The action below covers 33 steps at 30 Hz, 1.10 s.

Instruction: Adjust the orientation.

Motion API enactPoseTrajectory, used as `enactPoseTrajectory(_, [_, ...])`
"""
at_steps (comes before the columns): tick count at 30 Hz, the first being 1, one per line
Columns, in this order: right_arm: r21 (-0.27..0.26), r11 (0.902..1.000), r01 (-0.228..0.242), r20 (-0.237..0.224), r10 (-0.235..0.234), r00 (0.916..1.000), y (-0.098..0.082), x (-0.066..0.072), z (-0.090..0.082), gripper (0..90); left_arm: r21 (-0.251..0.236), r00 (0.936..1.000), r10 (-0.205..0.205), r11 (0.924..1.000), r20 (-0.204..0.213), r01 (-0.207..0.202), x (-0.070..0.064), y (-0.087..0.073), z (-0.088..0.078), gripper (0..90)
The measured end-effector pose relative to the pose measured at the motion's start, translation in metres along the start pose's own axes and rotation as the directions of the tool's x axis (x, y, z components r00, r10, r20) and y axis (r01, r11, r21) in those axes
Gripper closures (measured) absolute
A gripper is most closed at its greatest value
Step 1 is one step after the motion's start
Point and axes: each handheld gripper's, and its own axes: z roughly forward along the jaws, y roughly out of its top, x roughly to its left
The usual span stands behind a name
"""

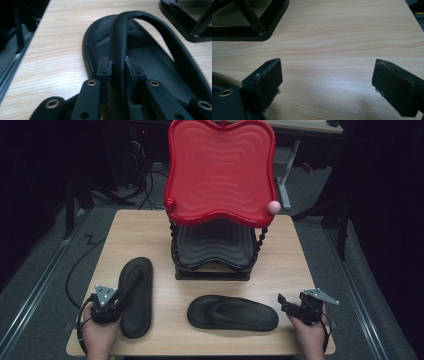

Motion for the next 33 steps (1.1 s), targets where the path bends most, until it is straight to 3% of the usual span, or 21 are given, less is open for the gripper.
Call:
enactPoseTrajectory(1, [0.001, 1.0, 0.004, 0.0, -0.004, 1.0, 0.0, 0.0, 0.0, 10.1, -0.001, 1.0, 0.003, 1.0, 0.007, -0.003, 0.001, 0.0, 0.0, 73.1])
enactPoseTrajectory(3, [0.002, 0.9999, 0.01, -0.002, -0.01, 0.9999, -0.001, 0.002, 0.0, 10.1, -0.009, 0.9998, 0.006, 0.9999, 0.018, -0.005, 0.002, 0.0, 0.003, 60.6])
enactPoseTrajectory(6, [0.005, 0.9998, 0.018, 0.001, -0.018, 0.9998, -0.001, 0.003, 0.0, 10.4, -0.013, 0.9992, 0.016, 0.9998, 0.036, -0.016, 0.005, 0.001, 0.009, 55.7])
enactPoseTrajectory(8, [0.008, 0.9998, 0.02, 0.004, -0.02, 0.9998, -0.002, 0.003, -0.001, 10.7, -0.01, 0.9991, 0.019, 0.9998, 0.037, -0.019, 0.005, 0.001, 0.011, 58.1])
enactPoseTrajectory(11, [0.011, 0.9998, 0.018, 0.003, -0.018, 0.9998, -0.003, 0.003, -0.001, 11.1, -0.01, 0.9986, 0.006, 0.9999, 0.052, -0.006, 0.004, 0.002, 0.013, 71.5])
enactPoseTrajectory(15, [0.0, 0.9999, 0.011, -0.011, -0.011, 0.9999, -0.002, 0.005, -0.003, 11.0, -0.026, 0.9987, -0.008, 0.9996, 0.051, 0.009, 0.003, 0.003, 0.01, 73.3])
enactPoseTrajectory(17, [-0.022, 0.9993, 0.032, -0.017, -0.032, 0.9993, 0.0, 0.009, -0.005, 10.3, -0.041, 0.9988, -0.001, 0.9991, 0.05, 0.003, 0.001, 0.003, 0.005, 73.4])
enactPoseTrajectory(22, [-0.065, 0.9953, 0.072, -0.041, -0.075, 0.9963, 0.006, 0.021, -0.008, 7.1, -0.074, 0.9956, -0.008, 0.9972, 0.093, 0.015, -0.002, 0.001, -0.009, 73.5])
enactPoseTrajectory(26, [-0.084, 0.991, 0.104, -0.071, -0.11, 0.9914, 0.011, 0.037, -0.007, 6.4, -0.101, 0.9921, 0.02, 0.9949, 0.124, -0.007, -0.01, -0.006, -0.028, 73.5])
enactPoseTrajectory(28, [-0.099, 0.9877, 0.122, -0.09, -0.13, 0.9873, 0.014, 0.048, -0.007, 6.4, -0.133, 0.9865, 0.035, 0.991, 0.16, -0.014, -0.018, -0.011, -0.042, 73.5])
enactPoseTrajectory(33, [-0.117, 0.9817, 0.15, -0.103, -0.162, 0.9814, 0.016, 0.058, -0.006, 6.5, -0.176, 0.9776, 0.017, 0.9842, 0.21, 0.02, -0.027, -0.011, -0.055, 73.7])
